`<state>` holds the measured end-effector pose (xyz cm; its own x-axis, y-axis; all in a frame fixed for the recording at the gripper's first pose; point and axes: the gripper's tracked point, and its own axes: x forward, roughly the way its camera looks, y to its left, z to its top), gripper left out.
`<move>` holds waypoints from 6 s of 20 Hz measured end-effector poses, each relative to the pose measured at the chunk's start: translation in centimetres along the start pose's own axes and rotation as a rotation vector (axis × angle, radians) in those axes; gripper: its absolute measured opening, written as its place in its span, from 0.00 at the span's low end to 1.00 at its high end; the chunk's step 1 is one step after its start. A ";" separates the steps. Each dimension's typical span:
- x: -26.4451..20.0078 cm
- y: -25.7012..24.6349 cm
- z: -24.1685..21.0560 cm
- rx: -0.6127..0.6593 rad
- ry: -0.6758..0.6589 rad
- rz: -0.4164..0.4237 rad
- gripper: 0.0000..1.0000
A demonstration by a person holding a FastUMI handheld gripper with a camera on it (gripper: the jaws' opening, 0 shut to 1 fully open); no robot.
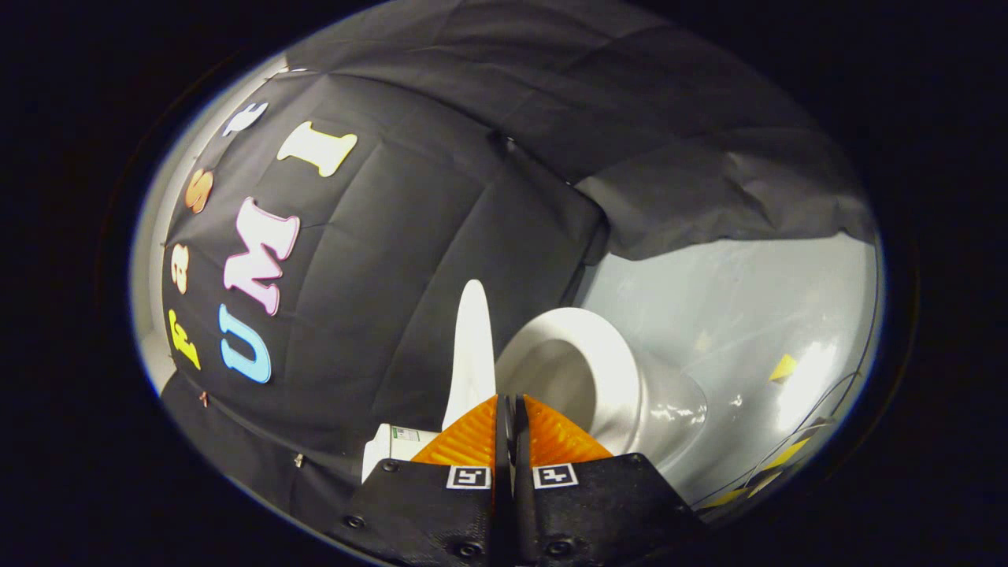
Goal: Open the toilet lid.
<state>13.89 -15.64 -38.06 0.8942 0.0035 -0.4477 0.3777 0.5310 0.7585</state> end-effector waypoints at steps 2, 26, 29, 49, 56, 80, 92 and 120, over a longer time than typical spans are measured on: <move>-0.4 3.2 -0.1 -0.085 -0.011 0.003 0.05; -5.3 30.3 -11.0 -0.877 -0.217 -0.012 0.08; -5.5 32.4 -13.5 -0.954 -0.234 -0.003 0.08; -5.3 40.4 -26.5 -1.250 -0.228 0.153 0.07; -5.0 41.5 -29.2 -1.290 -0.209 0.201 0.07; -16.1 46.0 -21.4 -1.122 -0.279 0.429 0.97; -24.8 41.5 -5.8 -1.024 -0.419 0.335 0.98; -26.9 38.0 -0.9 -1.034 -0.425 0.293 0.98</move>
<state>4.00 5.16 2.36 0.9979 0.0599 0.0258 -0.0591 0.9978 -0.0312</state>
